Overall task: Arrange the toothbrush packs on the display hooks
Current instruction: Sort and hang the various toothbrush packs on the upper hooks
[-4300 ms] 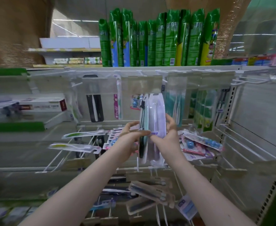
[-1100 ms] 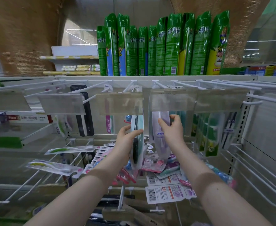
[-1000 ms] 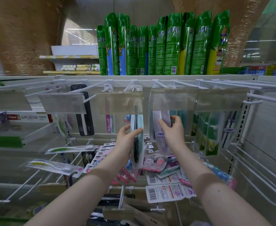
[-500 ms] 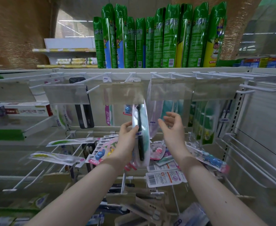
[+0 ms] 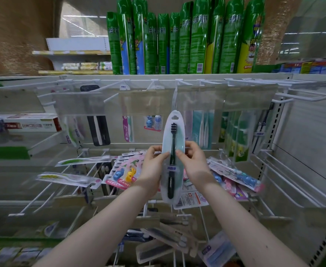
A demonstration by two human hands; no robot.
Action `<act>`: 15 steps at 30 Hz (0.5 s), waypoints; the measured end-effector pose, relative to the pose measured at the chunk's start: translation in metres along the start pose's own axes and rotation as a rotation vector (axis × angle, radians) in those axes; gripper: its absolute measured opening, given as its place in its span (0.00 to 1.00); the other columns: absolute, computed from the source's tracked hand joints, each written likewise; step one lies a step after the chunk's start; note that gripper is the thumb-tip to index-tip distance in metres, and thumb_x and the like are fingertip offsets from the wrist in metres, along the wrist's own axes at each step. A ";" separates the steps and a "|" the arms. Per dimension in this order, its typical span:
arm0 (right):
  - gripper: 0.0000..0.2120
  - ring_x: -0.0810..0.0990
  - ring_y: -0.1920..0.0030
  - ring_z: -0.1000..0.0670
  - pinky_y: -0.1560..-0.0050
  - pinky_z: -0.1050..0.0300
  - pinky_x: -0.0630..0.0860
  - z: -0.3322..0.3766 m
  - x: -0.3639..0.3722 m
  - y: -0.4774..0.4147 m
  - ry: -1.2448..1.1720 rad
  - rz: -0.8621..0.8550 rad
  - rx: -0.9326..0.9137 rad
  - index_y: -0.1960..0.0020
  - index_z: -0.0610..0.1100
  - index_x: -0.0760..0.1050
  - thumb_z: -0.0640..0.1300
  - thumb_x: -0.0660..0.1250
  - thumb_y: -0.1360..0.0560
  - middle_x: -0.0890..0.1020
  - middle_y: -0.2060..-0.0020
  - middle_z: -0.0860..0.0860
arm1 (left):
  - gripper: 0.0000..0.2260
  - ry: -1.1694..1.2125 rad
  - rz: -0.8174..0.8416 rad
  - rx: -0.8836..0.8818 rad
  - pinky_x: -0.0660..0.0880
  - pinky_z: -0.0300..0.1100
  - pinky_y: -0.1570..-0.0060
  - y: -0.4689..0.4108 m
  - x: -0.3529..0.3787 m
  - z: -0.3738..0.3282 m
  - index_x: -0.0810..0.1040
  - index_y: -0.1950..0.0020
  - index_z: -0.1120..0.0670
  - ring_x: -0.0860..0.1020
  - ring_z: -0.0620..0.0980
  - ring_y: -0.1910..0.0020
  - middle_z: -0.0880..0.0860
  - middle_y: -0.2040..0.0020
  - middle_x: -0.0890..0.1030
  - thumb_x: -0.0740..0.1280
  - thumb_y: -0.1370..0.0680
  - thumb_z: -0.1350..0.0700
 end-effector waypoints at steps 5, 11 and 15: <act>0.05 0.81 0.53 0.51 0.53 0.60 0.79 0.001 -0.008 0.007 0.018 0.005 -0.087 0.48 0.42 0.73 0.36 0.61 0.22 0.81 0.54 0.46 | 0.07 0.048 0.040 -0.012 0.75 0.46 0.59 0.005 0.000 -0.001 0.73 0.48 0.59 0.77 0.53 0.55 0.57 0.54 0.78 0.62 0.20 0.55; 0.08 0.79 0.55 0.54 0.54 0.63 0.77 0.012 -0.021 0.015 0.000 -0.026 -0.110 0.54 0.48 0.73 0.36 0.61 0.22 0.80 0.58 0.51 | 0.06 0.111 0.039 -0.030 0.75 0.43 0.61 0.009 -0.005 -0.001 0.74 0.53 0.58 0.76 0.49 0.65 0.53 0.63 0.78 0.60 0.20 0.57; 0.08 0.79 0.56 0.54 0.54 0.62 0.77 0.018 -0.029 0.019 0.003 -0.036 -0.138 0.54 0.48 0.72 0.35 0.61 0.22 0.80 0.58 0.51 | 0.06 0.111 0.002 -0.055 0.74 0.44 0.61 0.010 -0.009 0.002 0.75 0.55 0.58 0.75 0.50 0.65 0.54 0.62 0.77 0.61 0.20 0.58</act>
Point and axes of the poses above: each hand's wrist, its own y-axis away from the middle knuckle, its own x-axis out of the palm, z = x × y, the point moved 1 cm from there along -y, towards the middle knuckle
